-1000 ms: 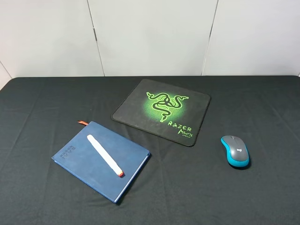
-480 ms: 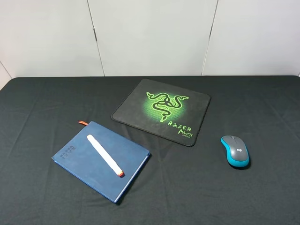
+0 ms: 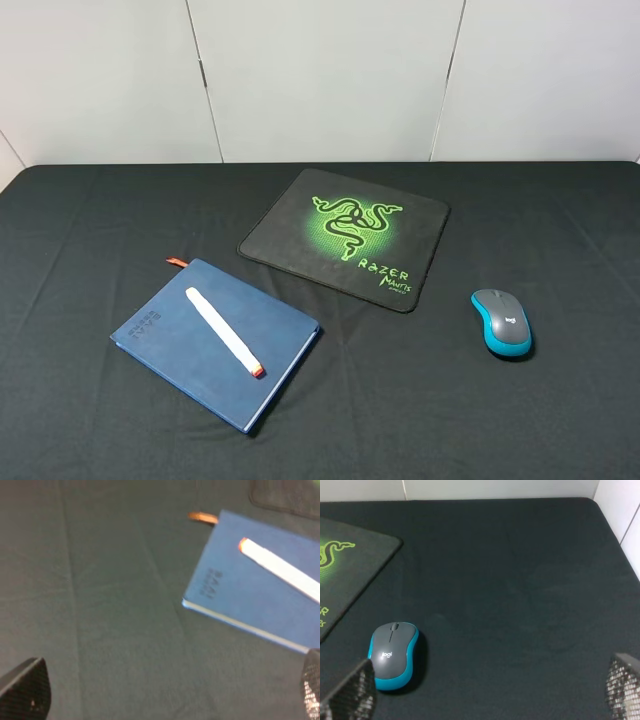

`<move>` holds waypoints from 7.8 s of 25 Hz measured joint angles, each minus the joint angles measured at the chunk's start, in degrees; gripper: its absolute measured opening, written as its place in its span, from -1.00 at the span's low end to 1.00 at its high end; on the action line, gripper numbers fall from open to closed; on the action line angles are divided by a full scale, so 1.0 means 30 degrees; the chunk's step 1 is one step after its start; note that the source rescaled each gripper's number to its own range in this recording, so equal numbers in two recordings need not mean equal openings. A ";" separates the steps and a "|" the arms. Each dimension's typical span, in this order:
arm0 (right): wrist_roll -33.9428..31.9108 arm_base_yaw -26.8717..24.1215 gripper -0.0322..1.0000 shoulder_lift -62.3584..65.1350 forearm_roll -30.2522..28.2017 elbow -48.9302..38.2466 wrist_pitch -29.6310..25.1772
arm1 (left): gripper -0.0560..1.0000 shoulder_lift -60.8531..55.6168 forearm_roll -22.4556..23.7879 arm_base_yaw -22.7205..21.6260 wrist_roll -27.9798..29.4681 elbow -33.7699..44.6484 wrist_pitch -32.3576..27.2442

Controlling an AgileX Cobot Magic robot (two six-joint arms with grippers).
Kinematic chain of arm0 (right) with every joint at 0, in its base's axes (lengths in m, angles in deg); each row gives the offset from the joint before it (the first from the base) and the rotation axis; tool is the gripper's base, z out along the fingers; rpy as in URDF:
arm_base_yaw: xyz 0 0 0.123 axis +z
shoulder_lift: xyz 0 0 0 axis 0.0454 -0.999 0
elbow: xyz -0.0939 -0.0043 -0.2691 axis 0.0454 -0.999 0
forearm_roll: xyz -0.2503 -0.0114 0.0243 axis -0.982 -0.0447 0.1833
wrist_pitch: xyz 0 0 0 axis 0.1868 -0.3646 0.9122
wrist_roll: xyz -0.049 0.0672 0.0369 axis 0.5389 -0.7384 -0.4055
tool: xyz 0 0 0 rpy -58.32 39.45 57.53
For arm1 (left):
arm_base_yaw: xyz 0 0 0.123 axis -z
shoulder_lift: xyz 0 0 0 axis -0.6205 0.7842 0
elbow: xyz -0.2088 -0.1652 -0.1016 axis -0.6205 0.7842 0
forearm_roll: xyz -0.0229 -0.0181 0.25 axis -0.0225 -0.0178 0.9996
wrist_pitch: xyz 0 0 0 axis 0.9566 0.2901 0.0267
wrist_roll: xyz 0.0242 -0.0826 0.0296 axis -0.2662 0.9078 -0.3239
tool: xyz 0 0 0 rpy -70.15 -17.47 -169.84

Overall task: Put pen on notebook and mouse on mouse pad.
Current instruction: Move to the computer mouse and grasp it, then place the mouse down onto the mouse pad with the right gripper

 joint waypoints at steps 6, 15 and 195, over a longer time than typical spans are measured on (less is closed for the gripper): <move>0.0000 0.0000 1.00 0.0000 0.0017 0.0000 0.0000 | 1.00 -0.0807 -0.0249 -0.1064 -0.0286 0.0000 0.0115; 0.0000 0.0000 1.00 0.0000 0.0017 0.0000 0.0000 | 1.00 -0.0823 -0.0286 -0.1064 -0.0315 0.0000 0.0115; 0.1283 0.7330 -0.89 -4.1168 0.4482 2.4269 -0.2876 | 1.00 -0.0823 -0.0337 -0.1064 -0.0329 0.0000 0.0259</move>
